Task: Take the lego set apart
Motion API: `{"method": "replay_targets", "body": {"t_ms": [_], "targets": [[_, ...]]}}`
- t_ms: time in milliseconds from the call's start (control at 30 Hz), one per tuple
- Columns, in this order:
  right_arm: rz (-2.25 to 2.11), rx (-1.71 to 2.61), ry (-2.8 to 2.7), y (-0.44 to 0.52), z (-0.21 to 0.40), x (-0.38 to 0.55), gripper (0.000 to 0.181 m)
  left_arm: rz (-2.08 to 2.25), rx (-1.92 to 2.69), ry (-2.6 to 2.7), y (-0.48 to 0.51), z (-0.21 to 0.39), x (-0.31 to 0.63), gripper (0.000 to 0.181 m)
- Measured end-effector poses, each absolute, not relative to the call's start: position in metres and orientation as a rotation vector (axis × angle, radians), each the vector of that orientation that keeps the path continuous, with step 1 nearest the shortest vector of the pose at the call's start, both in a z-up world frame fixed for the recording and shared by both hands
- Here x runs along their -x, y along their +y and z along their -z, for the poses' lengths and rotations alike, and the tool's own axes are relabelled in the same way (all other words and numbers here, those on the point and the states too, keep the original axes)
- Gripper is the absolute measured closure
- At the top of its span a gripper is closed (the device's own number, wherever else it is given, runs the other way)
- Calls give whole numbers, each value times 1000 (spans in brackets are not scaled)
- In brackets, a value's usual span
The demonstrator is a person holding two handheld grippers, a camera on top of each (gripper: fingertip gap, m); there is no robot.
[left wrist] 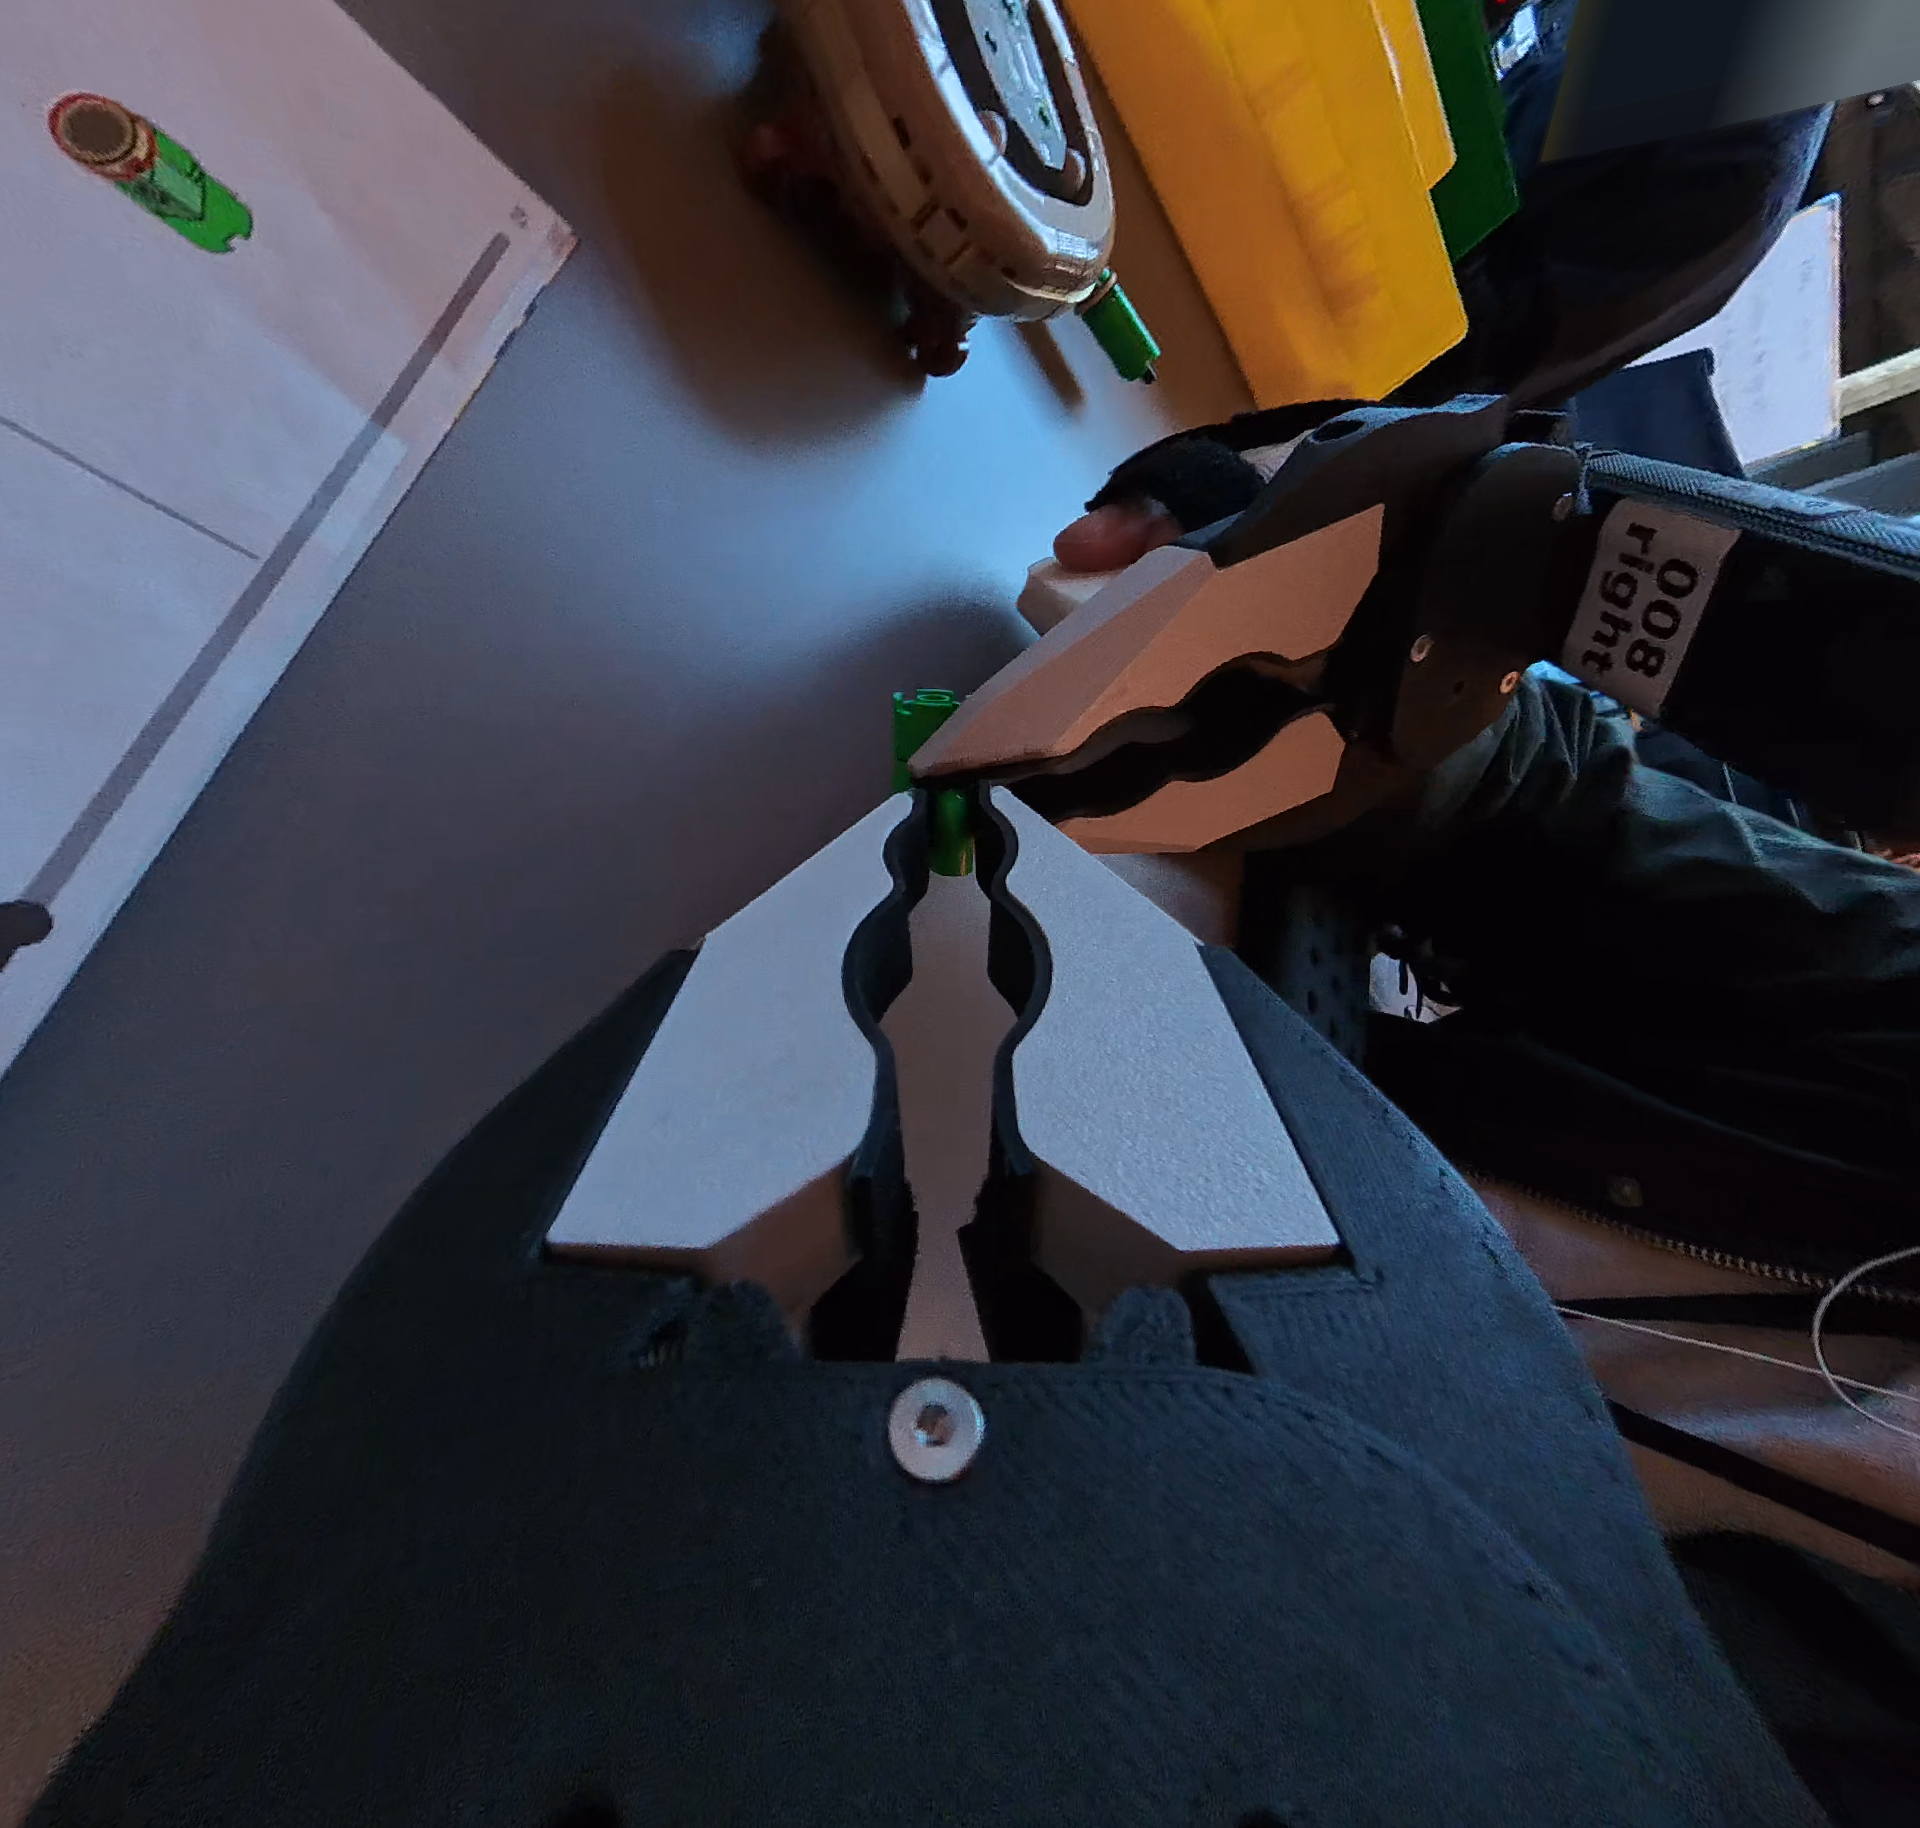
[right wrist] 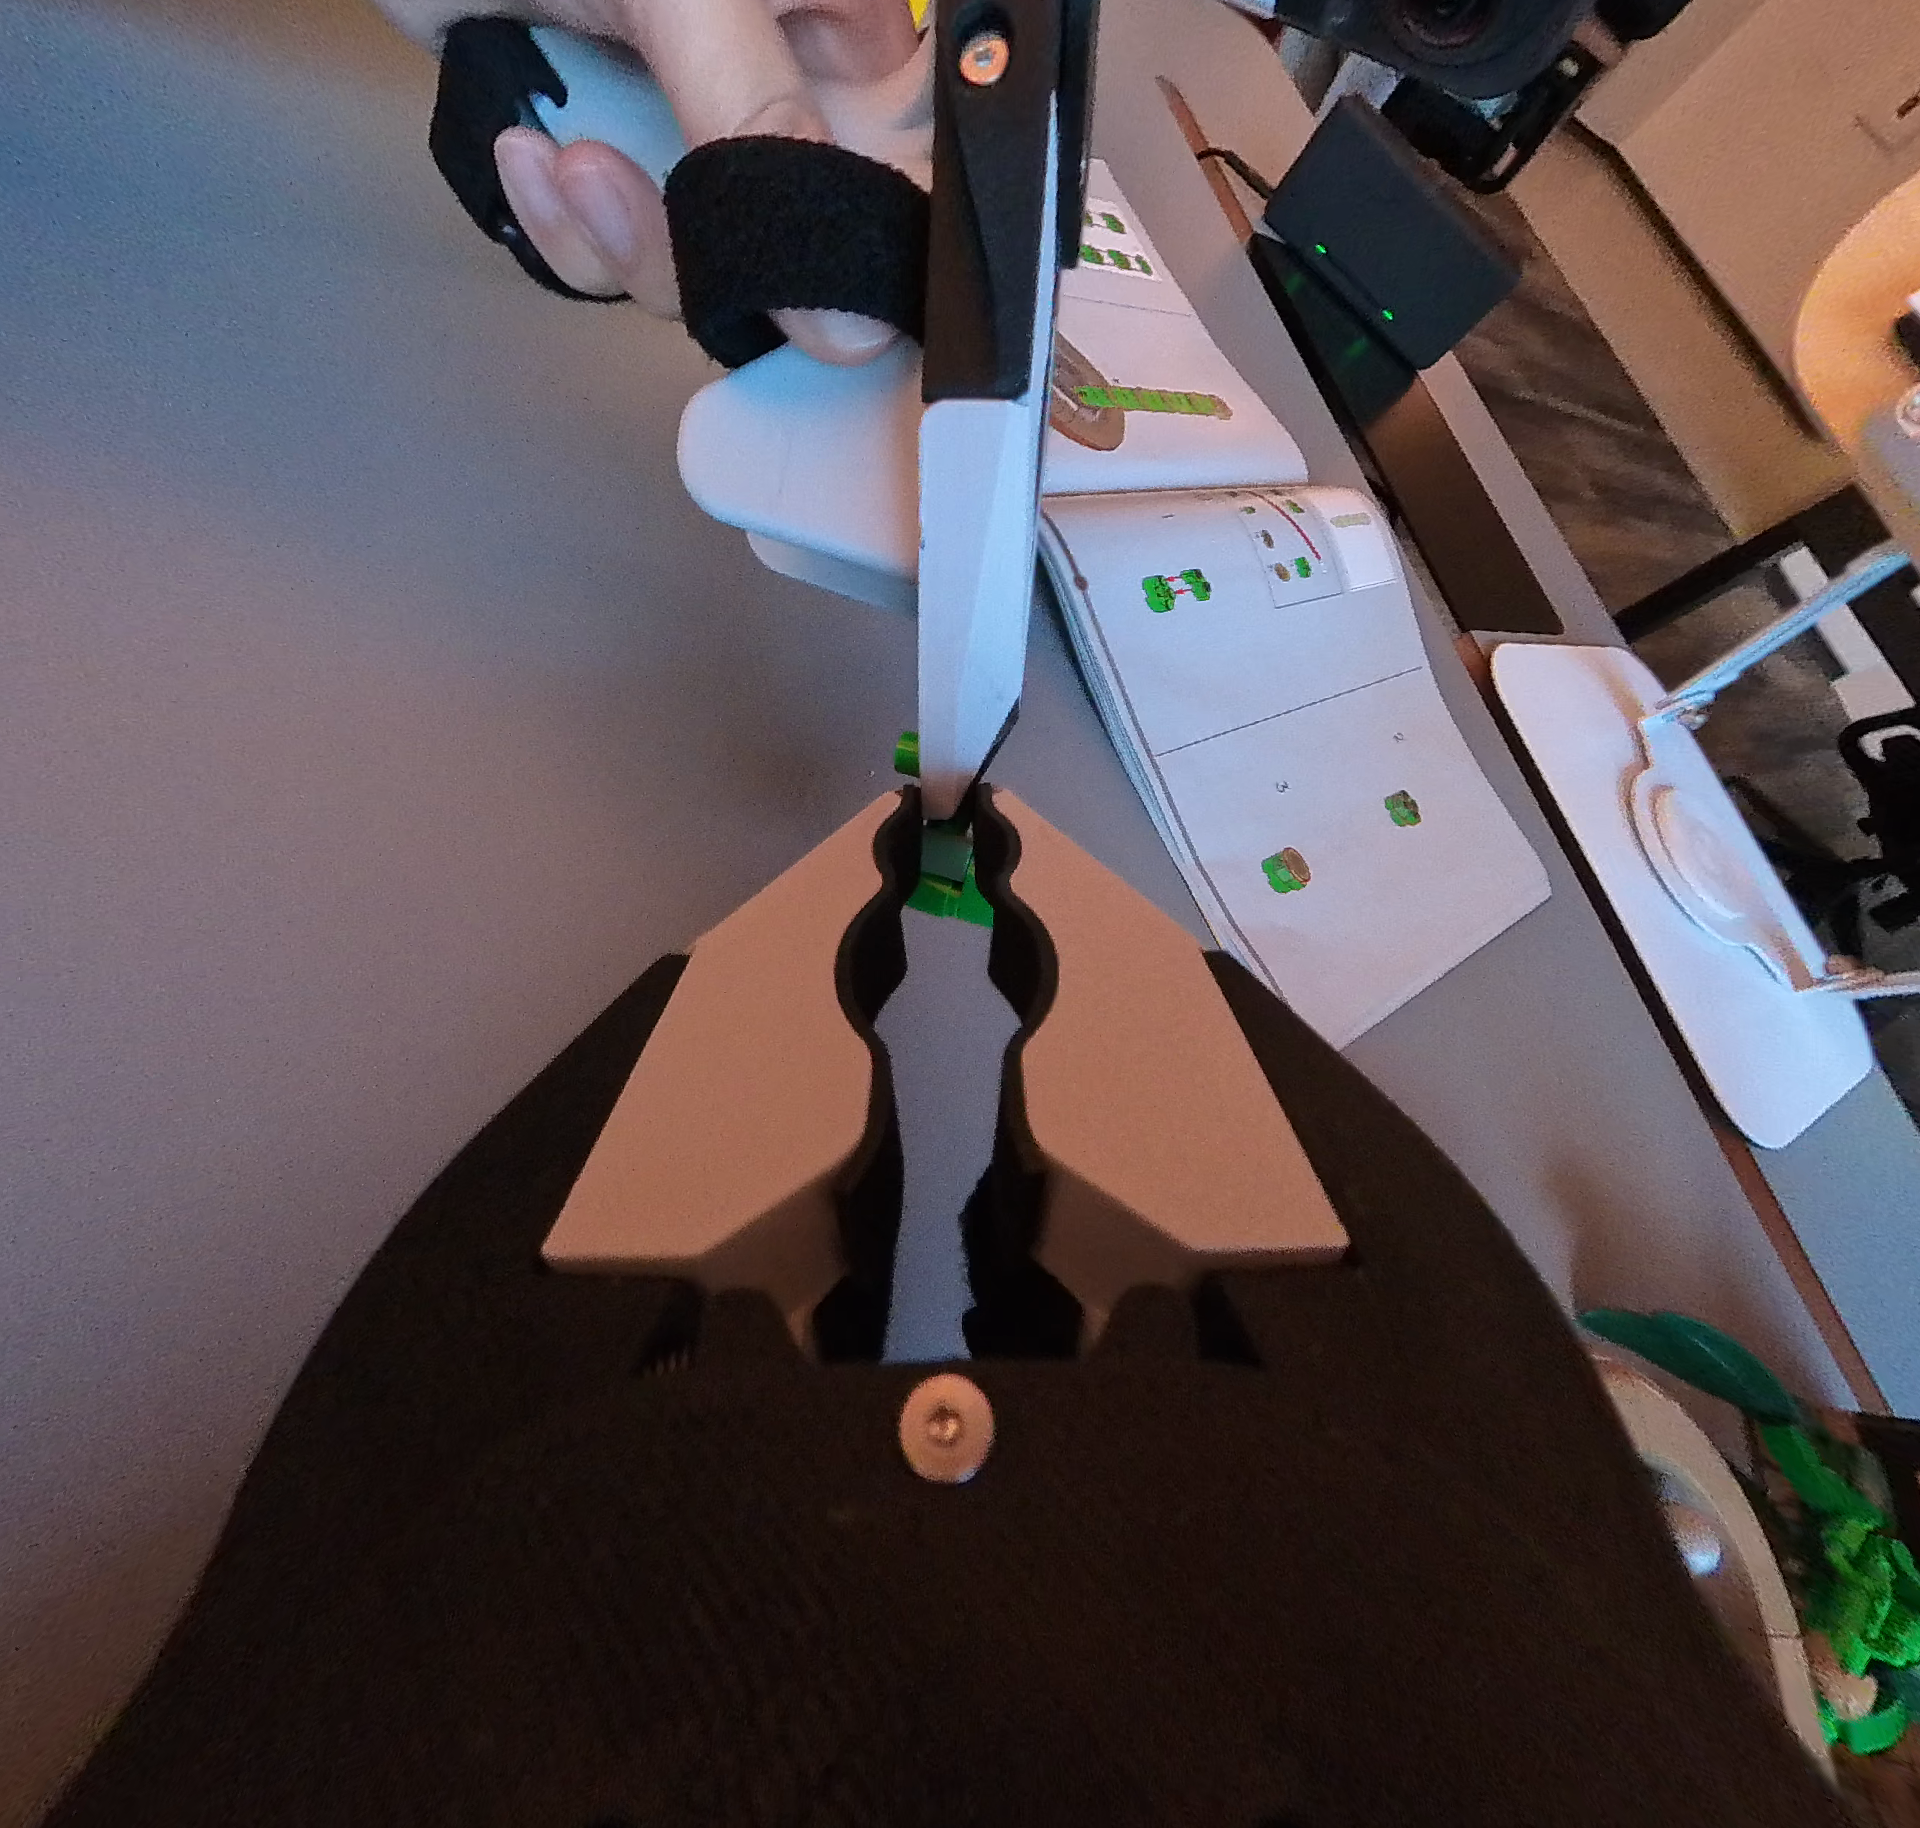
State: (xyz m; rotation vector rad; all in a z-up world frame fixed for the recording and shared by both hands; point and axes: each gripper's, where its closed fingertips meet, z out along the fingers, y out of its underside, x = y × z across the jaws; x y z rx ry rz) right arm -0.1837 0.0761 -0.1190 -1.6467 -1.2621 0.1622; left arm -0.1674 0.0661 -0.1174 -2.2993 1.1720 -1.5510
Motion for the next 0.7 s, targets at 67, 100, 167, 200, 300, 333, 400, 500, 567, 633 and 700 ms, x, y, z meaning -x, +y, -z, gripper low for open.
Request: {"method": "replay_targets", "body": {"t_ms": [67,100,167,200,300,333,400,500,567,633,700], "targets": [[-150,1621,-1298,75,123,186,173,1553,2315,1159,65,121,169,175],[-148,1612,-1315,74,125,187,173,1555,2324,1154,64,123,171,175],[-140,1597,-1345,72,128,190,173,1560,2332,1158,62,126,174,175],[-129,1588,-1354,72,129,191,173,1569,2332,1153,62,127,174,175],[-124,1576,-1392,68,132,193,173,1599,2343,1142,58,130,176,175],[-133,1589,-1405,66,136,193,173,1594,2354,1139,57,134,176,175],[-128,1620,-1421,66,144,193,173,1561,2370,1130,56,142,176,175],[-90,1591,-1428,67,144,193,173,1600,2363,1099,57,142,176,175],[-85,1577,-1420,68,144,192,173,1615,2351,1085,58,142,175,175],[-104,1568,-1399,69,143,191,173,1582,2332,1101,59,142,174,175],[-57,1527,-1399,69,143,191,173,1533,2311,1116,59,142,175,175]]}}
